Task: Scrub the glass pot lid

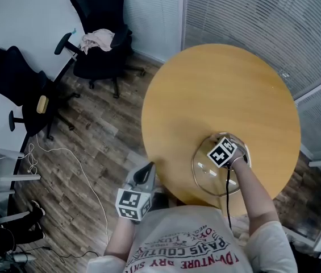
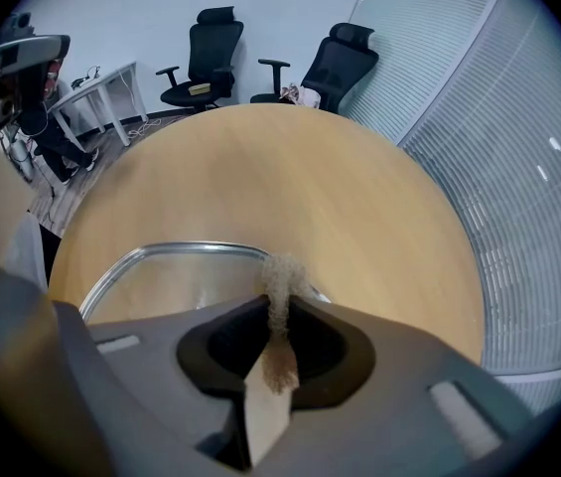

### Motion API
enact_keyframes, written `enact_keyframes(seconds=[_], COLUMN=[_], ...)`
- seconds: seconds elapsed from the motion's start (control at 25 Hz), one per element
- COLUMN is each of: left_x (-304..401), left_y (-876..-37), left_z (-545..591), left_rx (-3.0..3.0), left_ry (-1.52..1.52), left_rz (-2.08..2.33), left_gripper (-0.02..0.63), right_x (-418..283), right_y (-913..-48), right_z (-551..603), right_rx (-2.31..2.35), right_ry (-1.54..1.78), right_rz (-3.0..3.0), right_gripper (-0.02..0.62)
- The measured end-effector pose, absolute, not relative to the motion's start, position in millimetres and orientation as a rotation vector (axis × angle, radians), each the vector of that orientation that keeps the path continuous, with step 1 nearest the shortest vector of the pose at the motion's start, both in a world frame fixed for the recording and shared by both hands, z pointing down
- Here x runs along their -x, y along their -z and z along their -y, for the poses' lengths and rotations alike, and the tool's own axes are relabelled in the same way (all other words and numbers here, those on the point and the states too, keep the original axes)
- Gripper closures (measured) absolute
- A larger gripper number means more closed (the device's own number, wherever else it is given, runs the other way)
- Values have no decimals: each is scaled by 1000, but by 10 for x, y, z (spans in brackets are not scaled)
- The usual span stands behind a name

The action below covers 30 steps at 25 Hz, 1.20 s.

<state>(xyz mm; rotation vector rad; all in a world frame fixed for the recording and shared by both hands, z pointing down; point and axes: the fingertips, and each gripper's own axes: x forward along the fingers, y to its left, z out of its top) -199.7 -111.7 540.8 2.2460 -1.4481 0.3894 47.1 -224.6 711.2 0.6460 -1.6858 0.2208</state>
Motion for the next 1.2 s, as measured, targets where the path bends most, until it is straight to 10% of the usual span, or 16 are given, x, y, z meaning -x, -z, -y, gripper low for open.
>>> enact_keyframes(seconds=[1.2], left_x=[2295], left_y=[-5357], left_z=[786], left_rx=[-2244], left_ry=[-348], left_rz=[1440], left_gripper=[598], right_x=[296], right_y=[-7070], right_z=[1290], right_rx=[-301], right_ry=[-71], right_rz=[1731], right_gripper=[535])
